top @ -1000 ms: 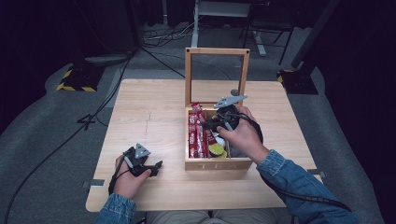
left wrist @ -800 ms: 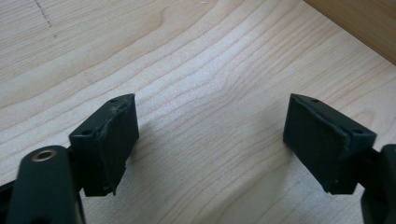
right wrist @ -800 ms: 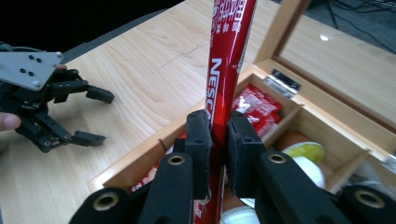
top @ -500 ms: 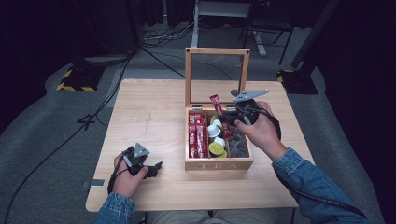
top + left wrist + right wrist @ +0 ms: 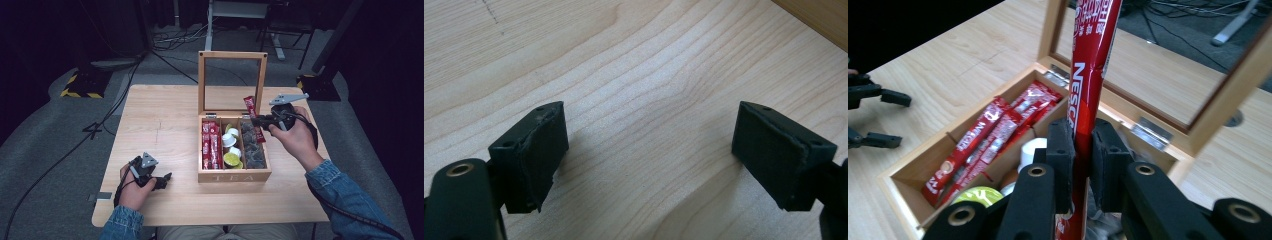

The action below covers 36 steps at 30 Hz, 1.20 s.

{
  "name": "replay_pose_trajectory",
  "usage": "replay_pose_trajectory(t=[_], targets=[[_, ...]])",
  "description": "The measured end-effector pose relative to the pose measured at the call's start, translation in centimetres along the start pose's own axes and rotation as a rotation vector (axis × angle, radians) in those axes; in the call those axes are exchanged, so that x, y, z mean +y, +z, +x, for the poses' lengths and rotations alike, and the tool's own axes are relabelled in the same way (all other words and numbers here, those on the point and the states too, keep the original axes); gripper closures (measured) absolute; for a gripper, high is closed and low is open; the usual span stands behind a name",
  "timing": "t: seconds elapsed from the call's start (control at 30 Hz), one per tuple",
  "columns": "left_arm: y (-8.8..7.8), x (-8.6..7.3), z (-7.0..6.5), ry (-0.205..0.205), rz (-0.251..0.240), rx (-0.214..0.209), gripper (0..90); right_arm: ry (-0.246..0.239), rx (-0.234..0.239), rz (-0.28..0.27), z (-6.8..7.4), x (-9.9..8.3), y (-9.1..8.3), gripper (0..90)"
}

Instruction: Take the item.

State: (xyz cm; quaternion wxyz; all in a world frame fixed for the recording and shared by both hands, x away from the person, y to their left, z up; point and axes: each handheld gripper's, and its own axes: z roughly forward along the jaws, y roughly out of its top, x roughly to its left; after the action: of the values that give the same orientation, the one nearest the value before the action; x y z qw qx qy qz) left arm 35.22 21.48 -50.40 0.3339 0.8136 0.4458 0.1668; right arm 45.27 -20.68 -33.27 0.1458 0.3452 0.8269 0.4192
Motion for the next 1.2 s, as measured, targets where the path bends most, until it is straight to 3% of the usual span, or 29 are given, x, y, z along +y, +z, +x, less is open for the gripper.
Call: replay_pose_trajectory(t=[0.53,0.9,1.2], targets=[[0.0,0.0,0.0,0.007,0.002,0.002,15.2,0.084,-0.117,-0.002,-5.2,-2.9,-2.8,80.3],[0.0,0.0,0.0,0.007,0.002,0.002,15.1,0.134,-0.2,0.044,-8.6,-6.6,-2.7,80.3],[0.0,0.0,0.0,0.005,0.001,0.002,15.1,0.165,-0.234,0.053,-10.4,-8.8,-2.5,80.3]])
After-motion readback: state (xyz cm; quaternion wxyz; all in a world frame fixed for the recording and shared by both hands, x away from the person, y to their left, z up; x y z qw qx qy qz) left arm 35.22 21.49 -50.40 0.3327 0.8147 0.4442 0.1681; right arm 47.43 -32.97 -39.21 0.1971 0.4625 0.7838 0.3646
